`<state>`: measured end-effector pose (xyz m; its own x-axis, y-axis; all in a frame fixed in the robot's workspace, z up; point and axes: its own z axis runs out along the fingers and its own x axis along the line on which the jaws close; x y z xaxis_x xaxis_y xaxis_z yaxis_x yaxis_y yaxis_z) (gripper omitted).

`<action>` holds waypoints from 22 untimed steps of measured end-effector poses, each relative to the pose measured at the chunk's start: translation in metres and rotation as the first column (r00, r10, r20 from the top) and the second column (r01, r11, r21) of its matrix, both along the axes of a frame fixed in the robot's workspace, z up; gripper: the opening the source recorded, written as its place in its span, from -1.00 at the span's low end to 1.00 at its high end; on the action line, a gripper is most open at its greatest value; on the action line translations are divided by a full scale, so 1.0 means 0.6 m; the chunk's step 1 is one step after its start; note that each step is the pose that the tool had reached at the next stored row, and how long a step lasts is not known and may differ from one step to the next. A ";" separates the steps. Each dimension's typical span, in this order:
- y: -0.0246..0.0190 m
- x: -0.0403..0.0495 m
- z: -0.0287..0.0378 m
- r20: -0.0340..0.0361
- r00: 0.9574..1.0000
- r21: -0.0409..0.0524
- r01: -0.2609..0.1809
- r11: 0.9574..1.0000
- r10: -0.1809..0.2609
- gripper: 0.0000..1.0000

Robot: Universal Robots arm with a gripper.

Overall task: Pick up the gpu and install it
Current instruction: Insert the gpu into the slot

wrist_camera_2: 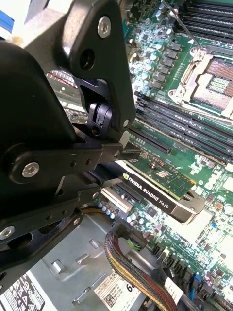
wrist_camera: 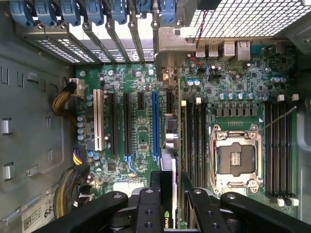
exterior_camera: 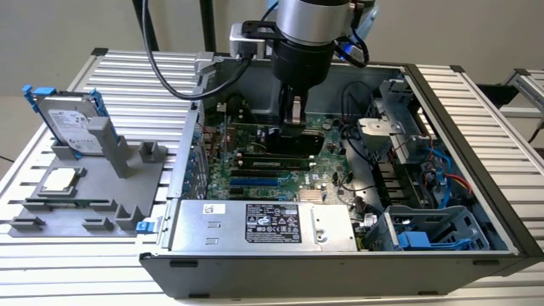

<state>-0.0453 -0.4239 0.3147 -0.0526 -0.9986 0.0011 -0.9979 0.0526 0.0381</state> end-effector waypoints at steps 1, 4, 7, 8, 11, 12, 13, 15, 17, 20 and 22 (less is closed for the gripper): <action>0.0000 -0.001 -0.001 0.000 1.000 0.000 0.000 1.000 0.000 -1.00; -0.0004 -0.003 -0.006 0.000 1.000 0.000 0.000 1.000 0.000 -1.00; -0.0004 -0.008 -0.013 0.000 1.000 0.000 0.000 1.000 0.000 -1.00; -0.0005 -0.009 -0.015 0.000 1.000 0.000 0.000 1.000 0.000 -1.00; -0.0005 -0.013 -0.022 0.000 1.000 0.000 0.000 1.000 0.000 -1.00; -0.0004 -0.014 -0.024 0.000 1.000 0.000 0.000 1.000 0.000 -1.00; -0.0004 -0.015 -0.026 0.000 1.000 0.000 0.000 1.000 0.000 -1.00; -0.0005 -0.018 -0.029 0.000 1.000 0.000 0.000 1.000 0.000 -1.00; -0.0005 -0.020 -0.033 0.000 1.000 0.000 0.000 1.000 0.000 -1.00; -0.0005 -0.022 -0.035 0.000 1.000 -0.001 0.000 1.000 0.000 -1.00; -0.0005 -0.022 -0.035 0.000 1.000 -0.001 0.000 1.000 0.000 -1.00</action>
<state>-0.0583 -0.4242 0.2937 -0.0524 -0.9986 0.0018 -0.9979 0.0524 0.0383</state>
